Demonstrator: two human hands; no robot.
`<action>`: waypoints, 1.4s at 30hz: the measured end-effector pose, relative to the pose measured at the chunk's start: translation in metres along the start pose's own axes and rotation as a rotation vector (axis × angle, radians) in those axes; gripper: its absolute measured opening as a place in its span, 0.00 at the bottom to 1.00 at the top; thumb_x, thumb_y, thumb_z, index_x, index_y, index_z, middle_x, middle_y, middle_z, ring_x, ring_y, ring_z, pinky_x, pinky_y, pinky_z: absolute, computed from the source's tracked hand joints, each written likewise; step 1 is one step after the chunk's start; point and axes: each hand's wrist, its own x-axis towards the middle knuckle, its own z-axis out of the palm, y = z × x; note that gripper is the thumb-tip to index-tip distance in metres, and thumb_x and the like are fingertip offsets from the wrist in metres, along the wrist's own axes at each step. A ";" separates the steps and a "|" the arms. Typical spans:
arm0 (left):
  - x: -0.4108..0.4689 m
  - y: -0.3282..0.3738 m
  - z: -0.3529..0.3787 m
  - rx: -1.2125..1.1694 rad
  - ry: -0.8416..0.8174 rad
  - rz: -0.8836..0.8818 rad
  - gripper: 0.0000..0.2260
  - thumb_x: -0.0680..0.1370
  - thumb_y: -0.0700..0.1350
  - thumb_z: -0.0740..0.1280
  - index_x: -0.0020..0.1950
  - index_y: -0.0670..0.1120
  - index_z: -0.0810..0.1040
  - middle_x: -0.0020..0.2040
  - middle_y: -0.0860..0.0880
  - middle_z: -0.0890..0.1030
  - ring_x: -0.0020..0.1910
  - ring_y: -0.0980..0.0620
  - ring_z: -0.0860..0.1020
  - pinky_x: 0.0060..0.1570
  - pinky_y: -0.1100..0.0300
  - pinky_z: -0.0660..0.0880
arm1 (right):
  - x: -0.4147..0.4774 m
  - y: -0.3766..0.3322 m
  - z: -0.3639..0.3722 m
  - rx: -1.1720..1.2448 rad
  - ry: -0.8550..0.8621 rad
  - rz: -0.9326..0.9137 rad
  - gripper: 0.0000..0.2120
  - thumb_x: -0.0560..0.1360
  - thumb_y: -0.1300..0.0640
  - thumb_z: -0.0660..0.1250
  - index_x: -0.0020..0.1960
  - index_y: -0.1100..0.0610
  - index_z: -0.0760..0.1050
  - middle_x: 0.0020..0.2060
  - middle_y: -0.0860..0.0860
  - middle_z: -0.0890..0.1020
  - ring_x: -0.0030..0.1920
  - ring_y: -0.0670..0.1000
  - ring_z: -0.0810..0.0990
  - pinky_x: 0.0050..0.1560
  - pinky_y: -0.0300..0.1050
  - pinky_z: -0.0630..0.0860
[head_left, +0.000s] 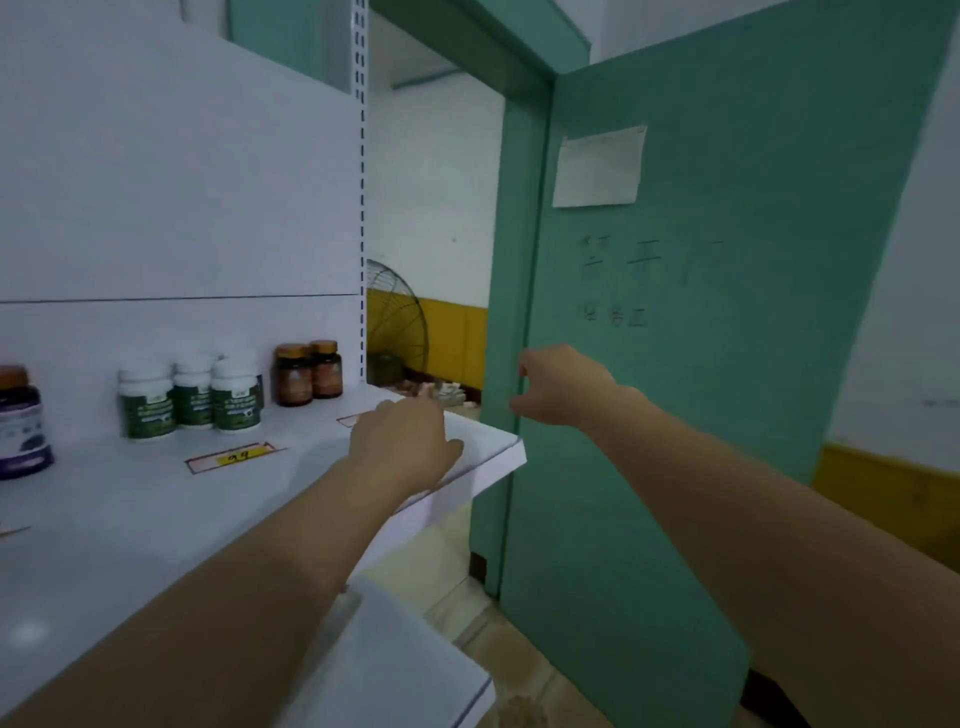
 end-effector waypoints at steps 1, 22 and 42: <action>0.008 -0.001 0.006 0.002 -0.006 -0.049 0.22 0.79 0.57 0.57 0.68 0.46 0.68 0.63 0.44 0.74 0.60 0.44 0.73 0.52 0.53 0.72 | 0.015 0.004 0.004 0.006 -0.005 -0.052 0.16 0.78 0.52 0.62 0.62 0.58 0.72 0.57 0.55 0.77 0.55 0.56 0.77 0.51 0.48 0.76; 0.108 -0.078 0.062 0.151 -0.010 -0.679 0.25 0.78 0.62 0.55 0.64 0.44 0.71 0.63 0.44 0.73 0.63 0.44 0.69 0.62 0.52 0.68 | 0.236 -0.083 0.072 0.179 0.001 -0.695 0.17 0.78 0.53 0.60 0.64 0.59 0.69 0.57 0.57 0.76 0.55 0.57 0.75 0.50 0.50 0.76; 0.133 -0.106 0.103 0.031 -0.204 -0.776 0.39 0.76 0.69 0.41 0.78 0.44 0.45 0.78 0.45 0.46 0.77 0.47 0.46 0.74 0.53 0.44 | 0.284 -0.195 0.123 0.219 0.167 -0.911 0.16 0.82 0.50 0.53 0.64 0.59 0.67 0.60 0.60 0.71 0.58 0.60 0.72 0.62 0.52 0.62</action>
